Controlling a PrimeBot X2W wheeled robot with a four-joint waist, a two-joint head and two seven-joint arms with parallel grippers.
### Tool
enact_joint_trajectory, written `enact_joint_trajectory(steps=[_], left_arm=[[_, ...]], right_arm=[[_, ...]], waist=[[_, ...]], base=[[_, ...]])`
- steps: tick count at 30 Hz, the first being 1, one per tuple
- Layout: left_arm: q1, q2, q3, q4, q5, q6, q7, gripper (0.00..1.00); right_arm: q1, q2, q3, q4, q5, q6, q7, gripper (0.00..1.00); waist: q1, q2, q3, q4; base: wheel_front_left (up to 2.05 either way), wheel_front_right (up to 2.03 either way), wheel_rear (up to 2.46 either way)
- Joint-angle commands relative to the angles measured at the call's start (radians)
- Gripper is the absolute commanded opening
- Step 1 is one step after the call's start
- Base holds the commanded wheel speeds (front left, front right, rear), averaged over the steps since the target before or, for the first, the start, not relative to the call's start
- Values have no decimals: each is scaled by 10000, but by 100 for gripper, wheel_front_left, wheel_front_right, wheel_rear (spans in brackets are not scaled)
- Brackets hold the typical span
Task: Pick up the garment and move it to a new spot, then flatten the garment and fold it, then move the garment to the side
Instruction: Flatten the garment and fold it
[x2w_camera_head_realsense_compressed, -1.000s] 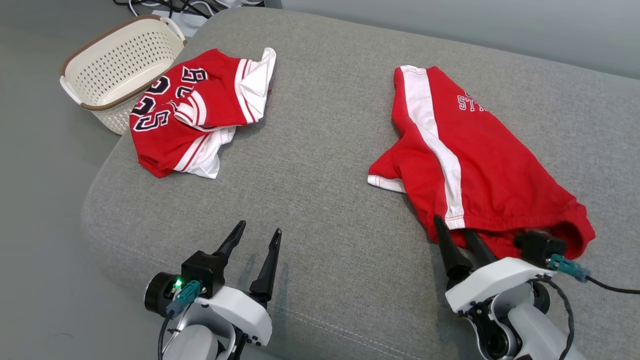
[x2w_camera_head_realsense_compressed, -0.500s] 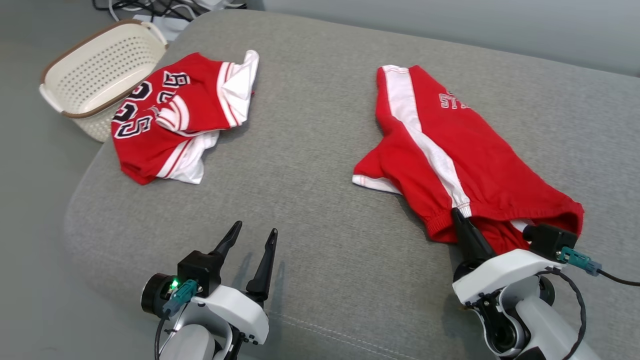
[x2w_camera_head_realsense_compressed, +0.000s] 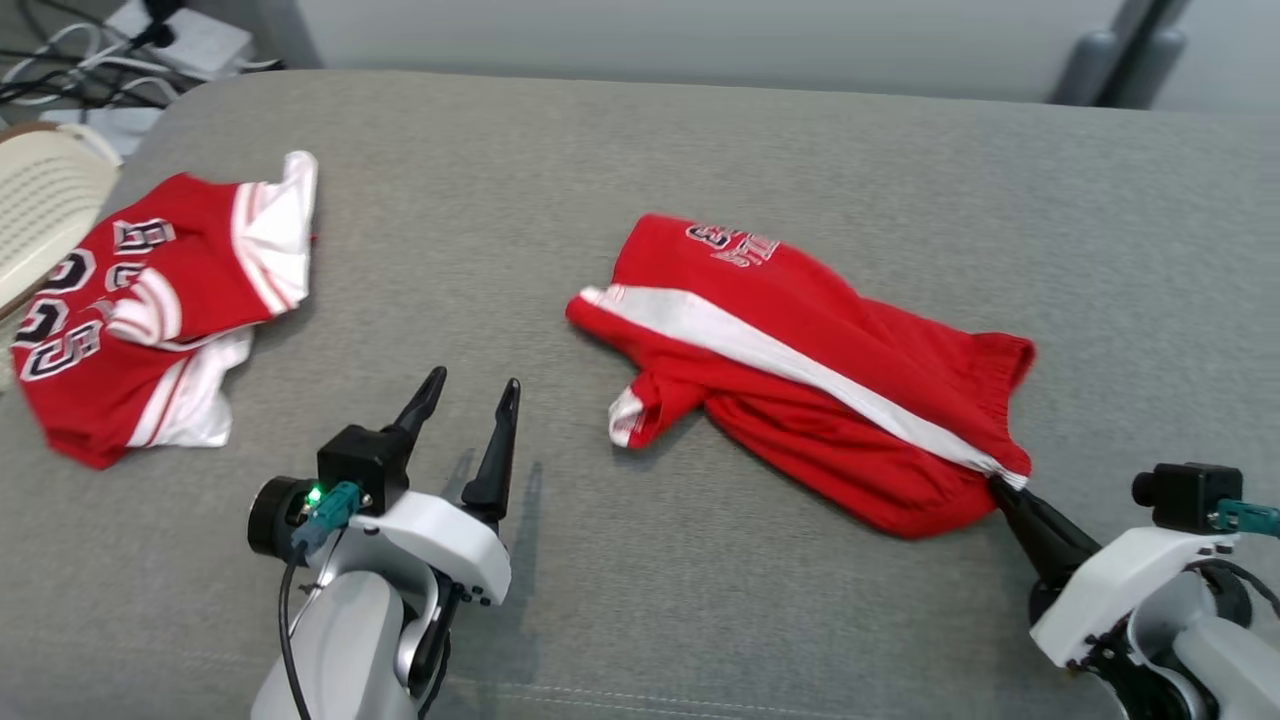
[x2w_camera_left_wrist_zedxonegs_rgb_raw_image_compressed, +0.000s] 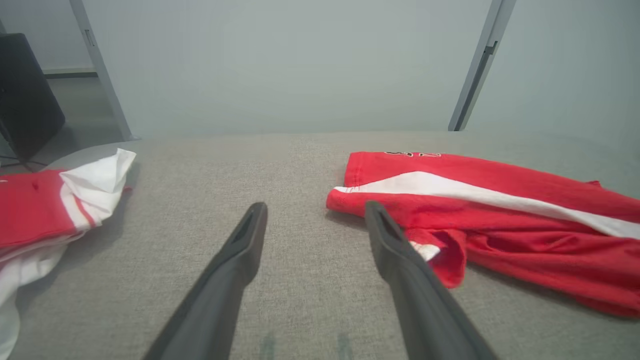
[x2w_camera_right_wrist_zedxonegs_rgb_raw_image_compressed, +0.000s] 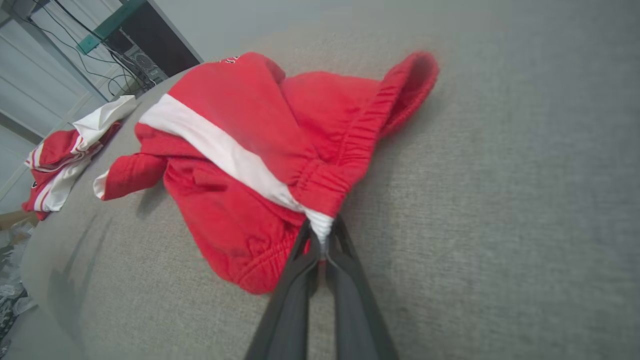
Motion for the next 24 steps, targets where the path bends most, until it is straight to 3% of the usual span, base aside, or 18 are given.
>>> enact_joint_trajectory(steps=[1,7,15,24], left_arm=[[-540,126,370,-89,27,-74,-59,100],[-1135,126,293,932,-495,-201,-59,100],[-1957,126,-538,2796,-2319,-451,-59,100],[-2414,126,-1587,4007,-3924,-591,145,100]], right_arm=[[-46,-360,219,-212,111,14,-14,0],[-367,-792,903,184,-82,14,-377,0],[-1183,-260,1712,542,-457,14,-850,0],[-1540,-31,2177,853,-381,14,-1014,0]], waist=[[0,0,111,-551],[0,0,347,-1222],[0,0,728,-1875],[0,0,812,-1893]], base=[[0,0,0],[0,0,0],[0,0,0],[0,0,0]])
